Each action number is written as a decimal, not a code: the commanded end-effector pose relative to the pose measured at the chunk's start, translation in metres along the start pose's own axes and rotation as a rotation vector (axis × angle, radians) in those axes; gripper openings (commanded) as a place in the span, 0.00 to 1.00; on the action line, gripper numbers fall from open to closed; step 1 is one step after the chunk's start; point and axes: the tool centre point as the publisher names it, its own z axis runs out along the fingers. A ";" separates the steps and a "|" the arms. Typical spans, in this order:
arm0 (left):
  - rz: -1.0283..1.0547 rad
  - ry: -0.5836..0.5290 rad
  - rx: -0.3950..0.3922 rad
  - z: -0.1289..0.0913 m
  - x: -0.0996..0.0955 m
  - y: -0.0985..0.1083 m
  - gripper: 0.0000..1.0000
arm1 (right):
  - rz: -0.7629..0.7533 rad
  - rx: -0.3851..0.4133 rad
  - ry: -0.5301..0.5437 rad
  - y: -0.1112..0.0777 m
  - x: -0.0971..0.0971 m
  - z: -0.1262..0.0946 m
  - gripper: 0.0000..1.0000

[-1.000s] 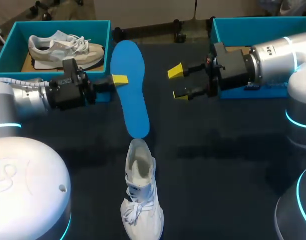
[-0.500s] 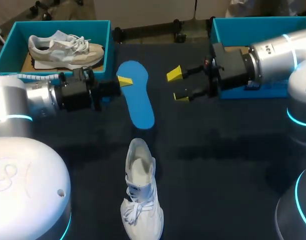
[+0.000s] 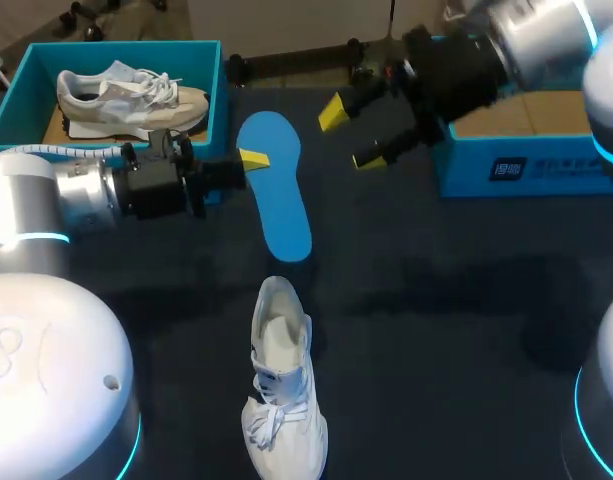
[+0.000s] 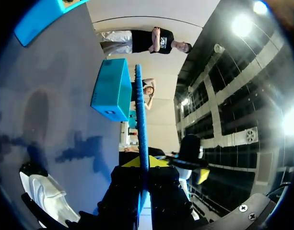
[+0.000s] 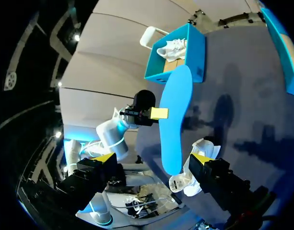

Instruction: Take the shoe out of the shoebox, open the shoe tongue, remove and reinsert the insole, then place the shoe into the shoebox

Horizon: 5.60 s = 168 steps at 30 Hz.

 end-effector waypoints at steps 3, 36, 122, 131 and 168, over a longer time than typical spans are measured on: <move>-0.006 -0.002 -0.007 0.003 -0.003 -0.001 0.00 | 0.020 0.149 -0.505 0.016 0.024 0.002 1.00; -0.030 -0.005 -0.005 0.006 -0.006 -0.004 0.00 | 0.148 0.075 -1.310 0.009 0.094 0.032 1.00; 0.080 0.031 -0.030 0.000 0.002 -0.004 0.00 | 0.051 -0.086 0.445 0.001 -0.035 0.021 1.00; 0.239 0.079 -0.045 -0.011 0.009 -0.005 0.00 | 0.051 -0.081 0.477 0.001 -0.040 0.022 1.00; 2.259 0.203 -0.095 -0.027 0.041 -0.003 0.00 | 0.074 -0.063 0.469 0.006 -0.040 0.021 1.00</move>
